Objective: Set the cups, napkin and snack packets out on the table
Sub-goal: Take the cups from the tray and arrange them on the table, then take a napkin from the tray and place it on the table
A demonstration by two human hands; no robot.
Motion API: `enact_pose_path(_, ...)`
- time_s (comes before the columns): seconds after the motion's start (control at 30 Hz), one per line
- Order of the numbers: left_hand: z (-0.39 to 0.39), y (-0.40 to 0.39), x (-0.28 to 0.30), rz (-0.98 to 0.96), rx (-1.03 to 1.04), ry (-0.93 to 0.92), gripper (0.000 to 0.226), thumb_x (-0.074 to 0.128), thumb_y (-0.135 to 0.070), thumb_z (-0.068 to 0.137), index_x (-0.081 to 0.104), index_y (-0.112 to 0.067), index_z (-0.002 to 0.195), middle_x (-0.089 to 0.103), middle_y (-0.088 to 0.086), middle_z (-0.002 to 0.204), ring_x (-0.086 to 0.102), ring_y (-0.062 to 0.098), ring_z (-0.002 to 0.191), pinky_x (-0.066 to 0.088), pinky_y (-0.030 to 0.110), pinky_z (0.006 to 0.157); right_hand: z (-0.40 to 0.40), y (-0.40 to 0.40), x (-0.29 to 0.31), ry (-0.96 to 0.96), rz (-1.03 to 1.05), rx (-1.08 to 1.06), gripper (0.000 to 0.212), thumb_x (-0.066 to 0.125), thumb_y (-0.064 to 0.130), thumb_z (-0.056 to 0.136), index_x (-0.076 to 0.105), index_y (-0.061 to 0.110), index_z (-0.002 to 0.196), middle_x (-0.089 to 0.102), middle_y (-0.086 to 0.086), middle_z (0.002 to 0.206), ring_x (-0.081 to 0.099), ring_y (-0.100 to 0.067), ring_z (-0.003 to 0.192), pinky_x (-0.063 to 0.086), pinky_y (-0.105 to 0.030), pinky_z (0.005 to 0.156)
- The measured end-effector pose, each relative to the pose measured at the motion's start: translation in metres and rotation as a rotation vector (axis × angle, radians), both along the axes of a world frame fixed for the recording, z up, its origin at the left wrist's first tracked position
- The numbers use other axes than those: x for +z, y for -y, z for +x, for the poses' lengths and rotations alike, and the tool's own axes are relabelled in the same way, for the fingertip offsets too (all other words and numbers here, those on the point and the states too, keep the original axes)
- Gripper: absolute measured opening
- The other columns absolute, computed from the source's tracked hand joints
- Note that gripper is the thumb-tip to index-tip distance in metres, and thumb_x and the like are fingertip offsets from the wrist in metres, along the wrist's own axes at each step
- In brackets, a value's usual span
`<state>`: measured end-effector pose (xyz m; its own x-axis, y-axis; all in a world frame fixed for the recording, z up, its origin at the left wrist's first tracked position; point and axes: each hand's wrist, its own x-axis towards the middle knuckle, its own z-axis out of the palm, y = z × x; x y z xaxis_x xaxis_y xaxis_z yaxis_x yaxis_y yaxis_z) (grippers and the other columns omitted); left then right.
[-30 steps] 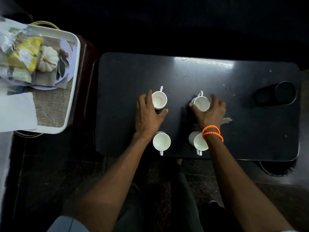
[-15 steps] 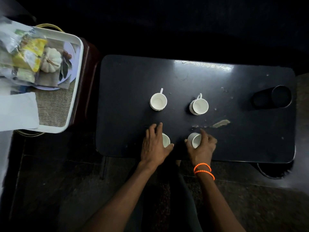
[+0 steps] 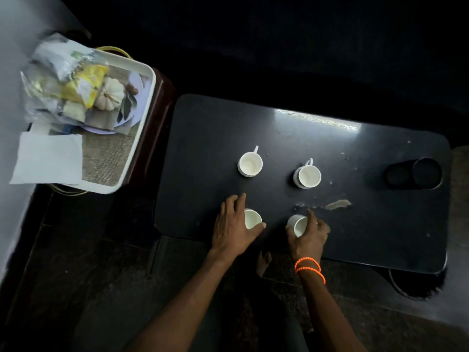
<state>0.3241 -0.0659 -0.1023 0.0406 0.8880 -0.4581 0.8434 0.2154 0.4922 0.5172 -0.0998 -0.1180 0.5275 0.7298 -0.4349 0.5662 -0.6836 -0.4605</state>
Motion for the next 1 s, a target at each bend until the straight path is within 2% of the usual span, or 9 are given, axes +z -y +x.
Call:
enact_pose_path(0.1,0.003,0.001,-0.001,-0.011,0.027,0.017,0.101,0.068,-0.069,0.078,0.034,-0.017,0.157,0.039,0.004,0.151,0.042,0.024,0.138,0.049,0.040,0.107,-0.002,0.000,0.003,0.004,-0.026,0.027,0.087,0.086,0.023,0.076,0.042,0.018,0.151,0.041,-0.021,0.147,0.041,-0.043,0.133,0.041,-0.052,0.109)
enact_pose_path(0.17,0.005,0.000,-0.002,-0.007,0.055,0.033,0.100,0.065,-0.071,0.080,0.035,-0.015,0.157,0.039,0.005,0.152,0.041,0.024,0.138,0.047,0.039,0.109,-0.002,-0.002,0.007,0.106,-0.070,0.028,0.099,0.086,0.041,0.072,0.033,0.026,0.154,0.038,-0.015,0.153,0.039,-0.040,0.137,0.039,-0.062,0.106)
enact_pose_path(0.23,0.005,0.000,-0.001,0.004,0.097,0.055,0.098,0.057,-0.074,0.082,0.037,-0.014,0.156,0.040,0.006,0.152,0.042,0.024,0.139,0.046,0.040,0.110,-0.006,-0.007,0.014,0.221,-0.043,0.021,0.102,0.083,0.052,0.070,0.031,0.027,0.153,0.039,-0.014,0.154,0.041,-0.040,0.137,0.037,-0.064,0.103)
enact_pose_path(0.4,-0.007,-0.011,0.008,0.043,0.279,0.144,0.093,0.046,-0.074,0.088,0.040,-0.011,0.156,0.042,0.007,0.153,0.041,0.024,0.142,0.041,0.037,0.115,-0.031,-0.038,0.032,0.268,0.187,0.091,0.085,0.080,0.047,0.077,0.041,0.020,0.148,0.049,-0.015,0.145,0.046,-0.037,0.133,0.036,-0.060,0.105)
enact_pose_path(0.5,-0.025,-0.026,0.015,0.072,0.411,0.178,0.087,0.048,-0.071,0.091,0.041,-0.013,0.156,0.041,0.005,0.154,0.043,0.021,0.143,0.041,0.037,0.116,-0.064,-0.068,0.044,0.193,0.278,0.205,0.078,0.079,0.041,0.080,0.045,0.019,0.147,0.051,-0.013,0.144,0.047,-0.033,0.132,0.037,-0.052,0.105)
enact_pose_path(0.57,-0.042,-0.038,0.017,0.105,0.487,0.186,0.079,0.053,-0.064,0.095,0.042,-0.014,0.155,0.042,0.003,0.154,0.044,0.020,0.142,0.041,0.038,0.117,-0.090,-0.091,0.049,0.094,0.326,0.303,0.073,0.078,0.037,0.082,0.047,0.016,0.146,0.052,-0.014,0.143,0.048,-0.033,0.132,0.038,-0.053,0.106)
enact_pose_path(0.7,-0.085,-0.066,0.024,0.189,0.613,0.171,0.068,0.058,-0.053,0.099,0.046,-0.013,0.152,0.043,0.003,0.152,0.046,0.018,0.140,0.041,0.029,0.112,-0.154,-0.140,0.051,-0.154,0.334,0.515,0.066,0.073,0.028,0.088,0.048,0.010,0.146,0.053,-0.013,0.137,0.056,-0.032,0.123,0.047,-0.044,0.104)
enact_pose_path(0.83,-0.137,-0.095,0.030,0.352,0.680,0.122,0.051,0.062,-0.033,0.102,0.055,-0.004,0.144,0.053,0.012,0.142,0.052,0.026,0.135,0.042,0.040,0.116,-0.230,-0.181,0.050,-0.297,0.358,0.670,0.060,0.068,0.021,0.091,0.047,0.010,0.147,0.052,-0.013,0.137,0.060,-0.031,0.118,0.051,-0.039,0.100)
enact_pose_path(1.0,-0.212,-0.112,0.043,0.549,0.840,0.039,0.035,0.066,-0.024,0.099,0.067,-0.005,0.128,0.065,0.010,0.117,0.065,0.026,0.107,0.053,0.043,0.097,-0.318,-0.217,0.051,-0.340,0.454,0.798,0.048,0.068,0.017,0.089,0.058,0.006,0.134,0.058,-0.013,0.125,0.062,-0.027,0.107,0.050,-0.032,0.090)
